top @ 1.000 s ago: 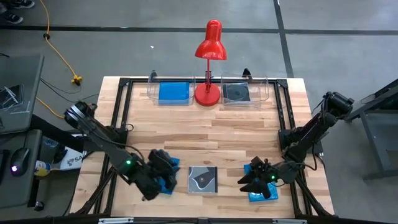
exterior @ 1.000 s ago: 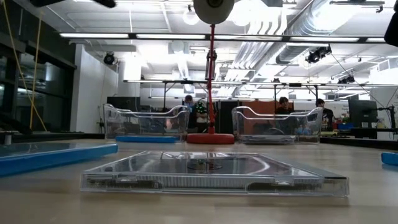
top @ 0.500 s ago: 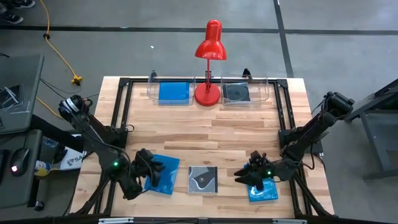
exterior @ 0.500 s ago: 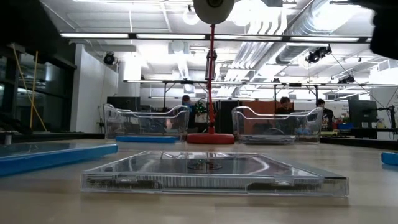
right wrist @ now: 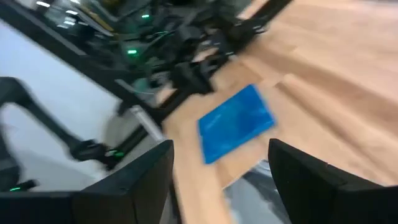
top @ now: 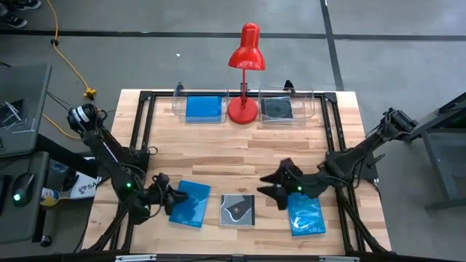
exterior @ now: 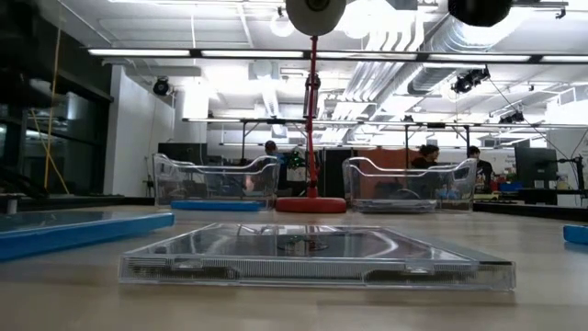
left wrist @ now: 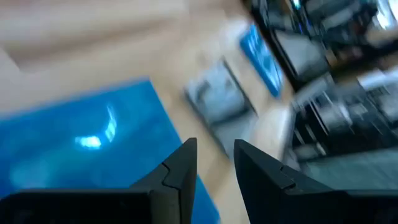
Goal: Pick & place jewel cases by type
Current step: Put the left blue cd case into the left transparent bin
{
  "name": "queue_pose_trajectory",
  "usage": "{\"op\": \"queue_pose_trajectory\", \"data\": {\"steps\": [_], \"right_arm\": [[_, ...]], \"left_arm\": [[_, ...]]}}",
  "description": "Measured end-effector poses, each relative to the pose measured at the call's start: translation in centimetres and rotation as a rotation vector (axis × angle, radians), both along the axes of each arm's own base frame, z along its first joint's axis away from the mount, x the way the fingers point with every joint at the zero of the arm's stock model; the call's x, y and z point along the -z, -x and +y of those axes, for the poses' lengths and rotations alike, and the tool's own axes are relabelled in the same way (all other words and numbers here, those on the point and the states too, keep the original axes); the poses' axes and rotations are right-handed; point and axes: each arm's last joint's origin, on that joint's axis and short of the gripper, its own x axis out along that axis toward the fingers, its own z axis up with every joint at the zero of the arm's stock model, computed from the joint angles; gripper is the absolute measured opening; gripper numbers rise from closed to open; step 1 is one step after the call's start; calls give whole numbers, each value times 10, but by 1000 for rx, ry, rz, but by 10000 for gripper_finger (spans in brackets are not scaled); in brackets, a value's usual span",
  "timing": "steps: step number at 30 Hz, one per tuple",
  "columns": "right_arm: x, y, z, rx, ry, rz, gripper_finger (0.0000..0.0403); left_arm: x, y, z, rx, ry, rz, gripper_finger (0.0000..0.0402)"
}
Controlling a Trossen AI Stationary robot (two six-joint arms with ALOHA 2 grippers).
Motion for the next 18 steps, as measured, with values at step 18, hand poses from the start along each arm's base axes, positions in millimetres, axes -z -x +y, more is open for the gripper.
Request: {"op": "queue_pose_trajectory", "data": {"steps": [18], "right_arm": [[13,-82,-69,-28,-24,295,247]], "left_arm": [[6,37,27,385,197,483,105]]}}
